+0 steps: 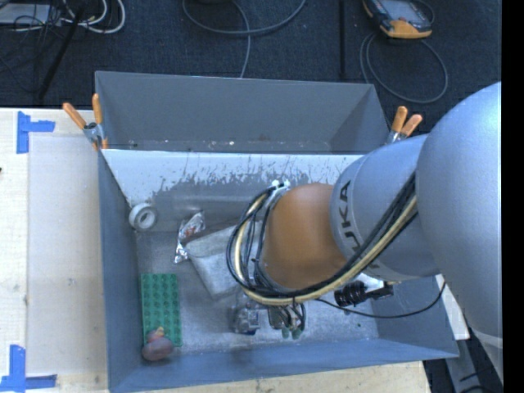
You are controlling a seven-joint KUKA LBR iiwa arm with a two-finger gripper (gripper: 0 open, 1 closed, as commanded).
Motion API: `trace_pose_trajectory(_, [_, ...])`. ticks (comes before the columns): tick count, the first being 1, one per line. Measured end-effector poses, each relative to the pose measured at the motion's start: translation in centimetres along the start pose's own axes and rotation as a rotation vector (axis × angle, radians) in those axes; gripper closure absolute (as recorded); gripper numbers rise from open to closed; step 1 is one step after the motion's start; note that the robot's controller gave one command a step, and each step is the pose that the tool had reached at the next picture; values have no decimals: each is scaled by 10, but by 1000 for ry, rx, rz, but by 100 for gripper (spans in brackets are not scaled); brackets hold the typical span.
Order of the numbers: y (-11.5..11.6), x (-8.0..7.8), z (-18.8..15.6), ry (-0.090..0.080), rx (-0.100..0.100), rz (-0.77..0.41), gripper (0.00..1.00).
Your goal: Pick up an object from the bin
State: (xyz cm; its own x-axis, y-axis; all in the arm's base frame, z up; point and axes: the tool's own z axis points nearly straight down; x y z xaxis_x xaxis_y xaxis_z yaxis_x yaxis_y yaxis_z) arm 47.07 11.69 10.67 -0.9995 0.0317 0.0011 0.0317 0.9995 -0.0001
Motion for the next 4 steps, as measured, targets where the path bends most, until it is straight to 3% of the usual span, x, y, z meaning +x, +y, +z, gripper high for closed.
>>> trace_pose_trajectory(1, [6,-2,-178,-9,-3,-6,100])
trace_pose_trajectory(2, [6,-1,-173,-1,1,-9,0])
trace_pose_trajectory(3, [14,-18,-22,8,4,109,0])
trace_pose_trajectory(4, [-4,-32,1,-15,-8,-53,0])
